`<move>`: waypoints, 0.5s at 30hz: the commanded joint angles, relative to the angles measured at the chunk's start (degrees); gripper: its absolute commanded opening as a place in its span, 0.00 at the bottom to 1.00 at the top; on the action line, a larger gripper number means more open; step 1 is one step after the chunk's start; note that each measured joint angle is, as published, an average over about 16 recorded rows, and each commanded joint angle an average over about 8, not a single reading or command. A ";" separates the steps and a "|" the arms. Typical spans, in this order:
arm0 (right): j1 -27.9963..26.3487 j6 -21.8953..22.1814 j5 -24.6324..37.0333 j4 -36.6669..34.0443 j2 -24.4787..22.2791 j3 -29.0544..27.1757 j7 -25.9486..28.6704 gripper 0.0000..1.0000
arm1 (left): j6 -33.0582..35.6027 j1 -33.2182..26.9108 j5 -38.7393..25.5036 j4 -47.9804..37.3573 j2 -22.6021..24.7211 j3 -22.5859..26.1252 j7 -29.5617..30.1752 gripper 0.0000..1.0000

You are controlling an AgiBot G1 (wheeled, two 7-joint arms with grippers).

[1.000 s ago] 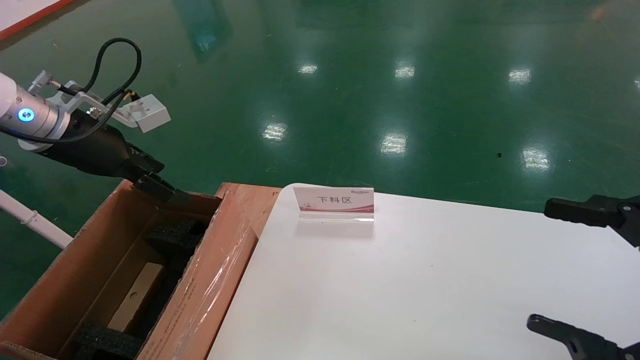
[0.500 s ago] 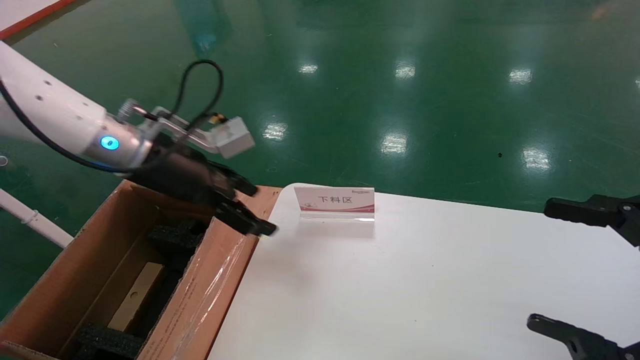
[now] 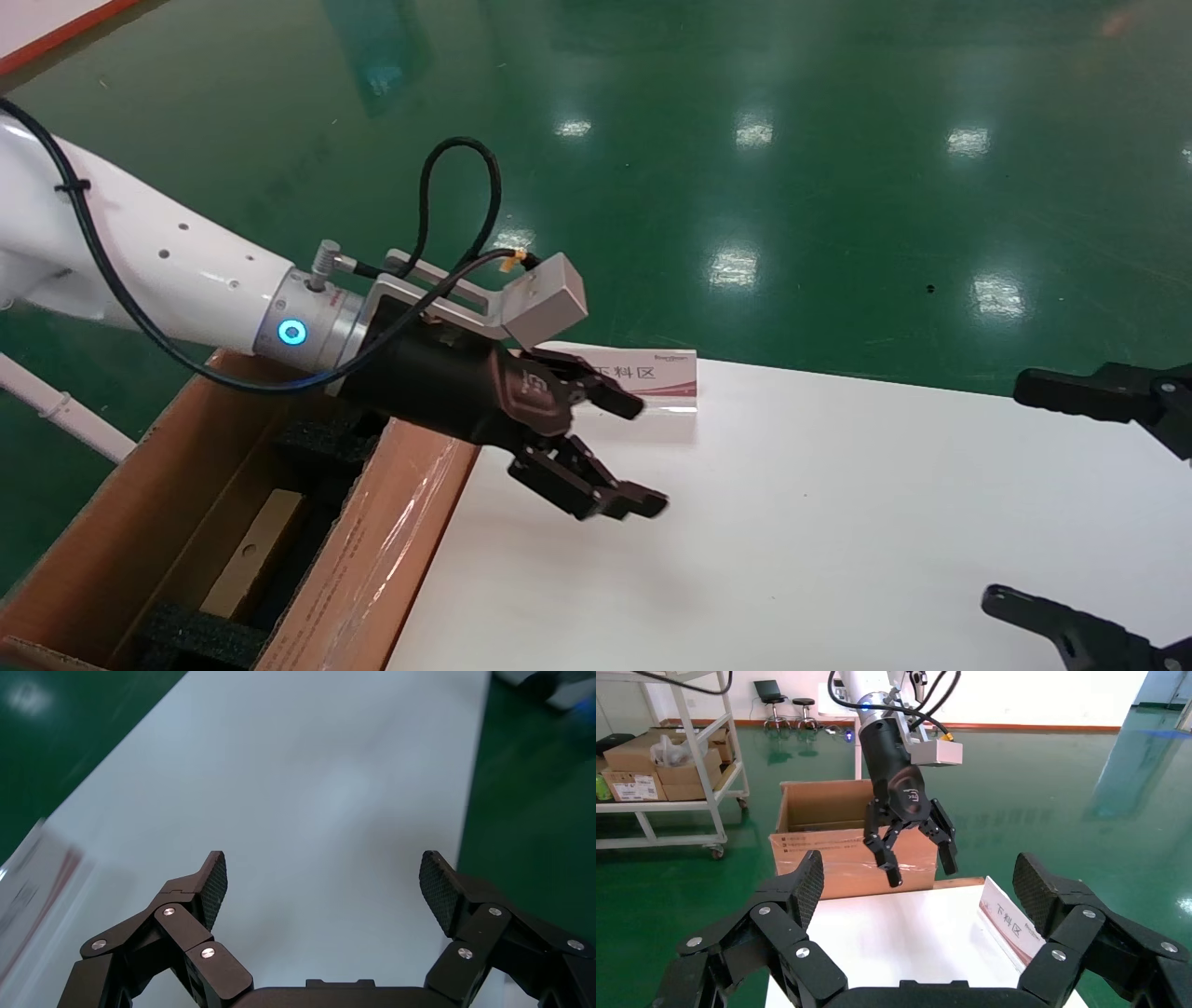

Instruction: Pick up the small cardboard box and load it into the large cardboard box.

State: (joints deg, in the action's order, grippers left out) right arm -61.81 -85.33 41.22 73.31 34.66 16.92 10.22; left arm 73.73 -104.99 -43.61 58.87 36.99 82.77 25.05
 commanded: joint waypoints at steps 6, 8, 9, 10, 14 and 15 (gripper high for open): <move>0.03 -0.05 0.09 0.04 0.05 -0.12 0.07 1.00 | 2.67 9.67 0.39 3.28 -0.44 -14.87 -3.18 1.00; 0.04 -0.06 0.11 0.05 0.06 -0.15 0.09 1.00 | 3.42 12.42 0.50 4.21 -0.56 -19.10 -4.09 1.00; 0.05 -0.07 0.12 0.05 0.07 -0.17 0.10 1.00 | 3.81 13.82 0.56 4.68 -0.63 -21.24 -4.55 1.00; 0.05 -0.08 0.13 0.06 0.08 -0.19 0.11 1.00 | 4.19 15.22 0.61 5.15 -0.69 -23.40 -5.01 1.00; 0.07 -0.10 0.18 0.08 0.10 -0.26 0.15 1.00 | 5.71 20.71 0.84 7.02 -0.94 -31.84 -6.82 1.00; 0.07 -0.11 0.20 0.08 0.11 -0.27 0.16 1.00 | 6.10 22.12 0.89 7.49 -1.00 -34.00 -7.28 1.00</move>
State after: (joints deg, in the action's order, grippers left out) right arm -61.73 -85.44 41.42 73.40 34.77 16.64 10.38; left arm 79.82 -82.87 -42.72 66.36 35.98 48.77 17.77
